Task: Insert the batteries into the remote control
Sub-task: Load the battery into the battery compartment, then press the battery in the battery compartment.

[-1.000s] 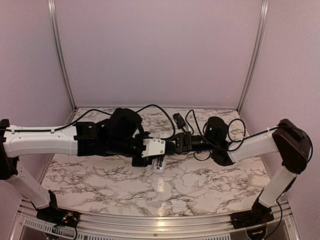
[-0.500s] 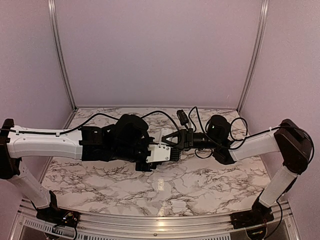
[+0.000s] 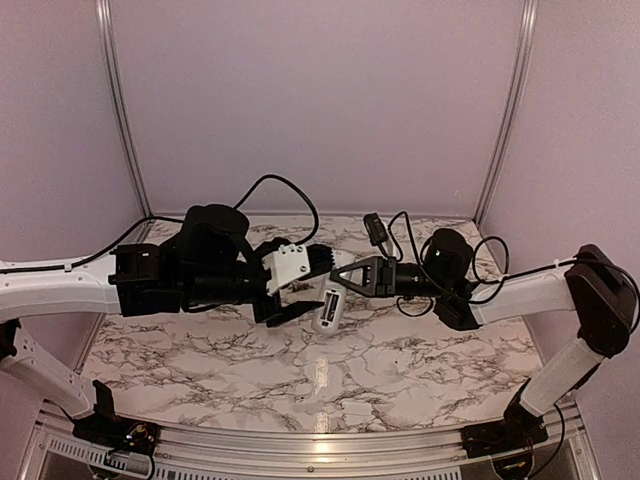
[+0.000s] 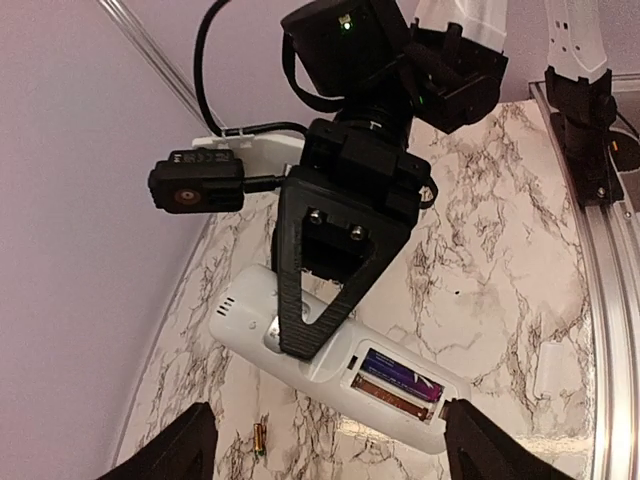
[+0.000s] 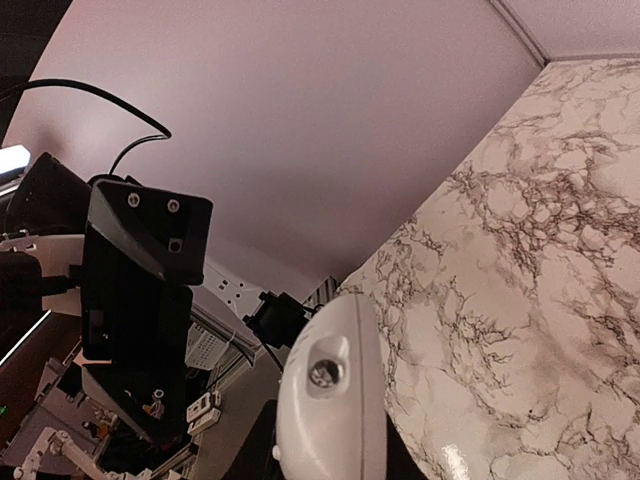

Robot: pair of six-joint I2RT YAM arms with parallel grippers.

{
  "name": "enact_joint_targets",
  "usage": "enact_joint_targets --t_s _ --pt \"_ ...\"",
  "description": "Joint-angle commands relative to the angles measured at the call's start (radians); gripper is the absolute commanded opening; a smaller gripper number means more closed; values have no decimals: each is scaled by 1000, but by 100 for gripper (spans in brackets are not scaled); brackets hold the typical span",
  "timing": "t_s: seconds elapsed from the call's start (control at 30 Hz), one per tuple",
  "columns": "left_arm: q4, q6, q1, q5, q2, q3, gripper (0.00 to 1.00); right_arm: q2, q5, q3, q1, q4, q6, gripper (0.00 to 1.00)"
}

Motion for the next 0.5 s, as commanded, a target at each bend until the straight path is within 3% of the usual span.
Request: enact_joint_targets --t_s 0.0,0.07,0.27,0.47 --pt "138 -227 39 -3 -109 -57 94 -54 -4 -1 -21 -2 -72 0" --pt "118 -324 76 53 -113 -53 99 -72 -6 0 -21 0 -92 0" --pt "129 -517 149 307 -66 -83 99 -129 -12 9 -21 -14 -139 0" --pt "161 -572 151 421 5 -71 87 -155 -9 34 -14 -76 -195 0"
